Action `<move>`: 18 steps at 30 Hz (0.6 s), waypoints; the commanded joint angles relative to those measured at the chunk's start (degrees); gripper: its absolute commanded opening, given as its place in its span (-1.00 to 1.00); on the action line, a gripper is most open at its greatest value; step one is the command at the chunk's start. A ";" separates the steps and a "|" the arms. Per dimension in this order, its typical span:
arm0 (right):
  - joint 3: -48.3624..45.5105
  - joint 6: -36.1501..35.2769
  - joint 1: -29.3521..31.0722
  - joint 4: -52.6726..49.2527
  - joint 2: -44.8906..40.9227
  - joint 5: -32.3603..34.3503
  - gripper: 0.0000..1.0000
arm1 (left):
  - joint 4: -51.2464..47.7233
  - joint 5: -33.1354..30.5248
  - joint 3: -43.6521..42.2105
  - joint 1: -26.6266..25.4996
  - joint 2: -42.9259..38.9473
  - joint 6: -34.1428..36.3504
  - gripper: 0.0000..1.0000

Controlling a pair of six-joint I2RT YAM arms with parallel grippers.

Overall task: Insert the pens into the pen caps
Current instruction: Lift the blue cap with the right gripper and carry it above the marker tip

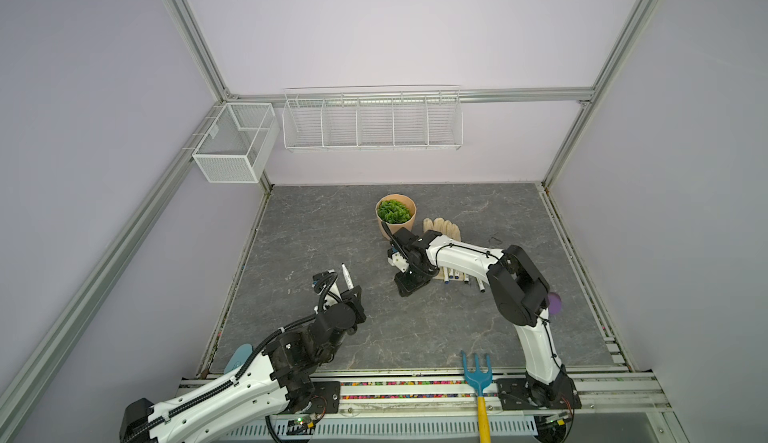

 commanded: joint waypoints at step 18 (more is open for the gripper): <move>0.02 2.87 -0.24 -2.27 2.94 10.64 -0.16 | 1.85 0.10 0.79 0.26 2.96 0.74 -1.00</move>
